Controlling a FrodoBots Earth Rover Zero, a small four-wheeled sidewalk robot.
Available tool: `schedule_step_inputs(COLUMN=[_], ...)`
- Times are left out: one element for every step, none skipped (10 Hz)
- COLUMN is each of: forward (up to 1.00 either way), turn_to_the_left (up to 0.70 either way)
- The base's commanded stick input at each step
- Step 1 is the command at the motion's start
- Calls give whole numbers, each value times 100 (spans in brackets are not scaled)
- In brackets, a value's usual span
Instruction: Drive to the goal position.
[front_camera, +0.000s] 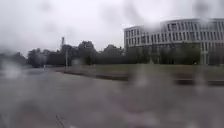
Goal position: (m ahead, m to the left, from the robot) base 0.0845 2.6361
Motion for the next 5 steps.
schedule_step_inputs(forward=[100, 100, 100, 100, 100], turn_to_the_left=[27, 27, 27, 27, 27])
